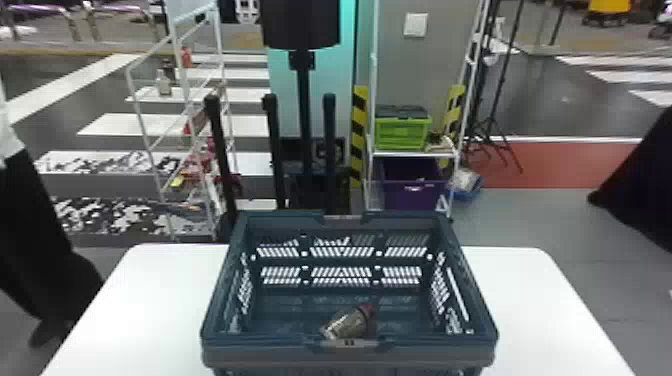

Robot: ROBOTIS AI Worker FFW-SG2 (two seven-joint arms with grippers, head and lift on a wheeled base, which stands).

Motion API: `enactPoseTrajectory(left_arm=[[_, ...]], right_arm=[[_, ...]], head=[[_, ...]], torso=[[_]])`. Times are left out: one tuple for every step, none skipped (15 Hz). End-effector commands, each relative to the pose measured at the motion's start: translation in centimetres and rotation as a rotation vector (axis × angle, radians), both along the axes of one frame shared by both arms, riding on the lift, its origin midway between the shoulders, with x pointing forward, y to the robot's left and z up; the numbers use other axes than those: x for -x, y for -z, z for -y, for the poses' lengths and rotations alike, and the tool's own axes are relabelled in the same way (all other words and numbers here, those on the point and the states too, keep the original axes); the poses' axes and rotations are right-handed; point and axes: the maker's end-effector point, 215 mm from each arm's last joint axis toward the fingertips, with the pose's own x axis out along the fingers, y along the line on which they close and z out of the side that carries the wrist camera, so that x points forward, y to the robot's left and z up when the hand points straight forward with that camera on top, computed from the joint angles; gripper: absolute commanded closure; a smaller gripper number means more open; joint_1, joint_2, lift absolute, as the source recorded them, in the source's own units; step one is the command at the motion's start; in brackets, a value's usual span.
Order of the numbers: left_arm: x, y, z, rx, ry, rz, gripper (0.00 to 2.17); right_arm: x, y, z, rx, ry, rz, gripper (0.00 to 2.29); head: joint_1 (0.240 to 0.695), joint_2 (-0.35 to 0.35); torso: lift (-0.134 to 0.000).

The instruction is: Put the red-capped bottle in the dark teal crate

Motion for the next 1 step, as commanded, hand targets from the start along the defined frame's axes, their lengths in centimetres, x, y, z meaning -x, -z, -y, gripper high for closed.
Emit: enactPoseTrajectory(left_arm=[[0.0, -0.03, -0.02, -0.001, -0.001, 0.001, 0.02]], right_arm=[[-0.02, 0.04, -0.04, -0.002, 0.001, 0.0, 0.15]], head=[[0.499, 0.0]], torso=[[0.0]])
